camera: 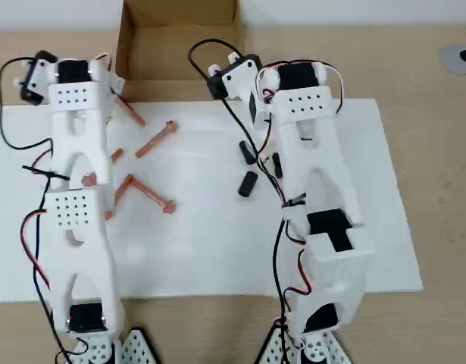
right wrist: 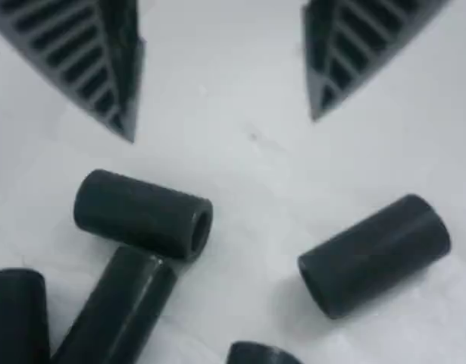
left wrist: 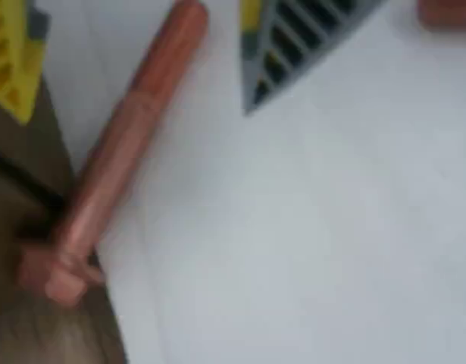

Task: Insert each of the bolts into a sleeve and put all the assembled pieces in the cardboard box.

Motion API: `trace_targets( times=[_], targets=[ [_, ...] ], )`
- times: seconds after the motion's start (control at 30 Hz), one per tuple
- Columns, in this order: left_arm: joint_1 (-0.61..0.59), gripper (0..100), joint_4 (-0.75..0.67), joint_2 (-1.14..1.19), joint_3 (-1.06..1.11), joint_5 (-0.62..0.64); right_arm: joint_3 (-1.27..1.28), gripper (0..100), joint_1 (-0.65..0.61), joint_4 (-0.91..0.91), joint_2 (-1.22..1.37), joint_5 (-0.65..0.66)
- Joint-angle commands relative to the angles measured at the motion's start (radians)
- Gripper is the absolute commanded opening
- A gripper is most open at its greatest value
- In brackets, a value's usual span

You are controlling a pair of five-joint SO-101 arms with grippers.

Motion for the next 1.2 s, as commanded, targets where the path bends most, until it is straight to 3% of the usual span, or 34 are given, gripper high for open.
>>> trace_targets(
  times=[0.0,0.63,0.87,1.03,1.17],
  targets=[
    [0.031,20,-0.040,0.019,-0.051,0.006,0.022,18.7,-0.002,0.009,-0.004,0.018],
    [0.008,20,-0.341,0.140,-0.081,0.034,0.137,18.7,0.065,-0.034,-0.002,0.020],
    [0.005,19,-0.500,0.140,0.078,0.031,0.137,18.7,0.067,-0.034,0.019,0.020],
    [-0.018,1,-0.496,0.139,0.118,0.029,0.131,18.7,0.067,-0.029,0.054,0.020],
    [-0.026,0,-0.462,0.139,0.109,0.029,0.136,18.7,0.068,-0.028,0.056,0.018]
  ],
)
